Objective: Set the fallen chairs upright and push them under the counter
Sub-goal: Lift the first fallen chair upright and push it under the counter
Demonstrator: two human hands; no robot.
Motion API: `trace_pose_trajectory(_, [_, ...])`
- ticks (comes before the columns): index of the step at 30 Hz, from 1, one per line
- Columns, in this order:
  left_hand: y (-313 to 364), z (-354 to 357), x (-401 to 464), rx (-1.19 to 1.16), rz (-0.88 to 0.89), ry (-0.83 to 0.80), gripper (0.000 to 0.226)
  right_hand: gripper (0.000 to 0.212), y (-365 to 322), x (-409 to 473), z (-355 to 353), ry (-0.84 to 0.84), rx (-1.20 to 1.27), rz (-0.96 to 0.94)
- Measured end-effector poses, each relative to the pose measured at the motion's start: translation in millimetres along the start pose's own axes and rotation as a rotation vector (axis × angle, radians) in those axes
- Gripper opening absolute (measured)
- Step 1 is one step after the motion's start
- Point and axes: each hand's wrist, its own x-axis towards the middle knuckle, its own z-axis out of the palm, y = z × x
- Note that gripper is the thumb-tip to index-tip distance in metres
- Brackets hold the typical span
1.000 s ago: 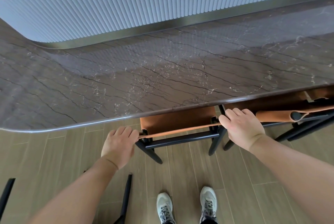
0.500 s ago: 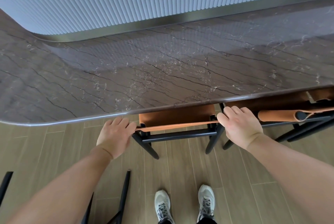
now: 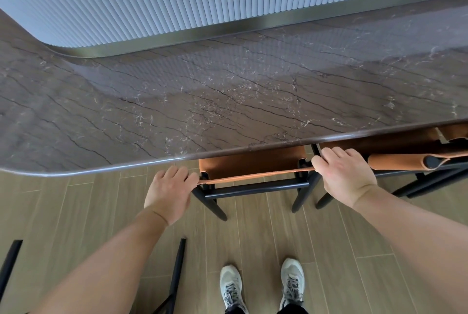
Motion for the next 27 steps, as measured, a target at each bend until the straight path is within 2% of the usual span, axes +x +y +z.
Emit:
trace_pose_trajectory(17, [-1.1,4.9,1.8,0.027,-0.007,-0.021,0.035,0.031,-1.6,0.0,8.3,0.019,-0.012,-0.012])
trace_pose_trajectory(27, [10.2,-0.6,2.6,0.003,-0.134,-0.062,0.014,0.027,-2.1,-0.6,4.1,-0.057,-0.04,0.004])
